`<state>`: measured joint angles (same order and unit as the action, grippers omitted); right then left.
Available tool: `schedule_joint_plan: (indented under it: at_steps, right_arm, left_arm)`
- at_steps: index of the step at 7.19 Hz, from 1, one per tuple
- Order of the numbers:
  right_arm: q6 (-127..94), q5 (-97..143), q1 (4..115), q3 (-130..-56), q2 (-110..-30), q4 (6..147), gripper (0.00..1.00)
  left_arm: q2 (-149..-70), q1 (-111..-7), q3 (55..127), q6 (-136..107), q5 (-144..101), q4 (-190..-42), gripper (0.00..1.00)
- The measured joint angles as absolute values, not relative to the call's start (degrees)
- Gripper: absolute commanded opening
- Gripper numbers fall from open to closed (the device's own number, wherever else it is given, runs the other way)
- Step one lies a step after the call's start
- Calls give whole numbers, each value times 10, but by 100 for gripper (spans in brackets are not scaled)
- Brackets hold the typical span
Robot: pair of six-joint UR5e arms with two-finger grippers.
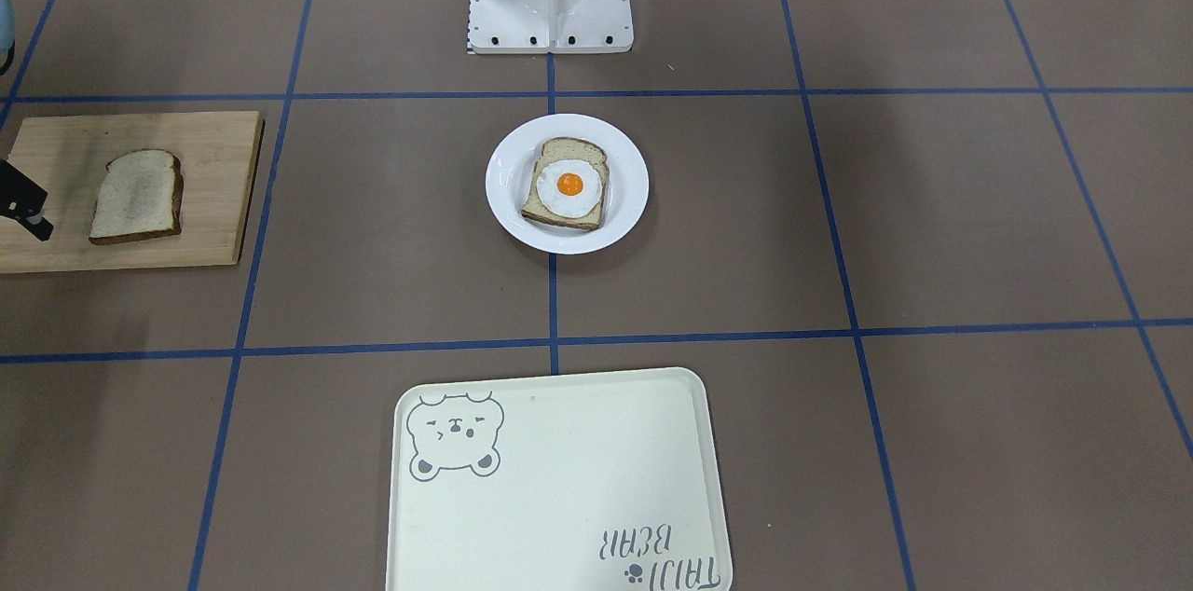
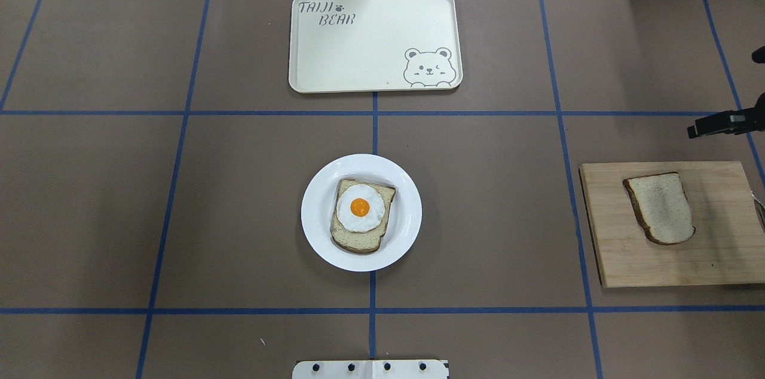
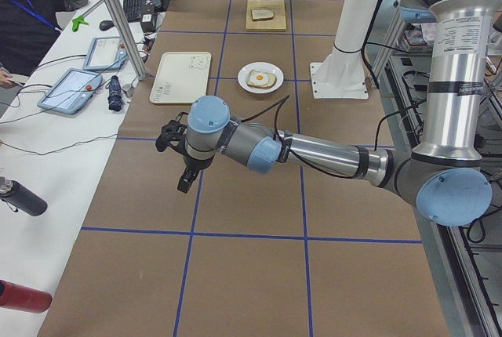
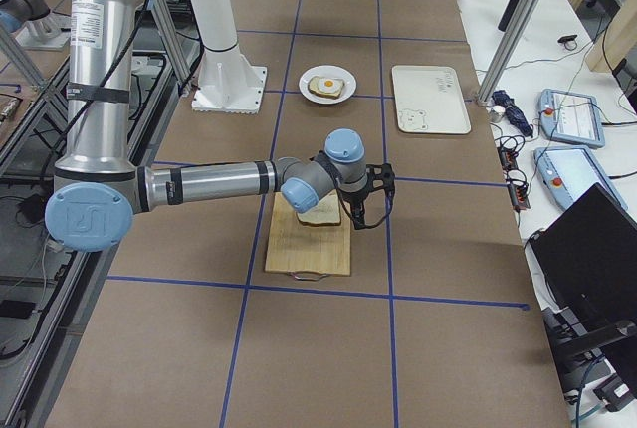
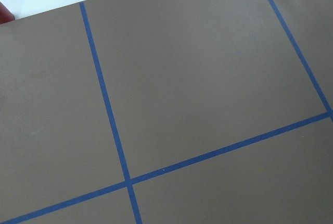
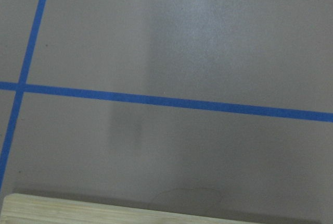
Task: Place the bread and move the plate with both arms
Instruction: 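Move the right gripper down over the bread slice on the cutting board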
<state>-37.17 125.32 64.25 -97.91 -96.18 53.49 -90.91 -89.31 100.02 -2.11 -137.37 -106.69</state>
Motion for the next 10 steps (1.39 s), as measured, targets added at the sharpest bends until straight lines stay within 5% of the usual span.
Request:
schedule_joint_plan:
  at_steps: [7, 8, 10]
  right_arm:
    - [-389, 1232, 547, -951, -996, 466, 65]
    - [-390, 1231, 542, -948, -997, 466, 56]
    - [-392, 1231, 537, -946, -997, 466, 0]
  left_arm:
    - [-881, -894, 998, -21, -1373, -1123, 99]
    - [-881, -894, 999, -21, -1373, -1125, 99]
    - [-881, -894, 1000, -21, -1373, -1126, 99]
